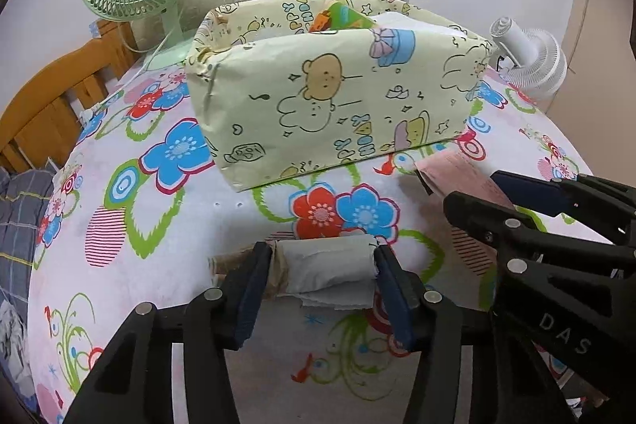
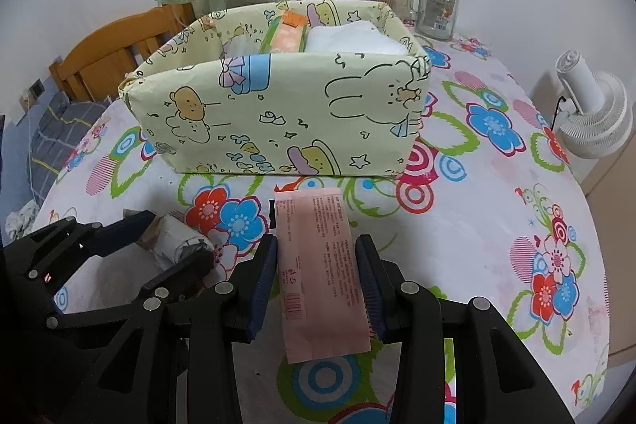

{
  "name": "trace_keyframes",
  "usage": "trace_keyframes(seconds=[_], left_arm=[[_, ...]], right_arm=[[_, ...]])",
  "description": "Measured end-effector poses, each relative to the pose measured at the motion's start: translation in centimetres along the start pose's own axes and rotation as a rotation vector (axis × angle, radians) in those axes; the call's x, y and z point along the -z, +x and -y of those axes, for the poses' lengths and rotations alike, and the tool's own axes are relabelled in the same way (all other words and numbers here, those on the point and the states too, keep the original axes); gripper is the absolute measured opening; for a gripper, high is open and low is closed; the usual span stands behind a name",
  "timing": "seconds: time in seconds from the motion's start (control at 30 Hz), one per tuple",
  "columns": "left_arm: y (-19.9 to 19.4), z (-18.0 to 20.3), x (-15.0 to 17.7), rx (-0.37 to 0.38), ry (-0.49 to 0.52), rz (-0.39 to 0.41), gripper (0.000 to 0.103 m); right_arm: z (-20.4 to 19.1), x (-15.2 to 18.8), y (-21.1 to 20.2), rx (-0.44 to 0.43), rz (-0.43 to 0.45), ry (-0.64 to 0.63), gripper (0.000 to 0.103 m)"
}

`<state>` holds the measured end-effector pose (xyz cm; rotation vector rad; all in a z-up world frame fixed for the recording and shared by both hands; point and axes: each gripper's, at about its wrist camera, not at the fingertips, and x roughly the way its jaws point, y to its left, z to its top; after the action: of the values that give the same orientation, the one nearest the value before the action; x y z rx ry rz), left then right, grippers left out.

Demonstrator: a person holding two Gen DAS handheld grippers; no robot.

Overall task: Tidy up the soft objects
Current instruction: 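Close the left tool on the white rolled cloth while the right tool holds the pink packet, then lift the white roll and pink packet up over the fabric box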

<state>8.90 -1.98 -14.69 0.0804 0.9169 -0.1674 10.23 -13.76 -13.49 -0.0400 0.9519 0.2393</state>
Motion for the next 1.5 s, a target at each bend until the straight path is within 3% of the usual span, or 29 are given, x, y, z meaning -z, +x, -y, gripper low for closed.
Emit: trace_keyframes(seconds=[0.6, 1.5], left_arm=[[-1.5, 1.5, -0.4, -0.006, 0.006, 0.017, 0.053], [-6.2, 3.5, -4.1, -0.024, 0.030, 0.114, 0.053]], right_arm=[[0.5, -0.1, -1.3, -0.010, 0.022, -0.009, 0.043], [1.8, -3.4, -6.4, 0.003, 0.148, -0.009, 0.043]])
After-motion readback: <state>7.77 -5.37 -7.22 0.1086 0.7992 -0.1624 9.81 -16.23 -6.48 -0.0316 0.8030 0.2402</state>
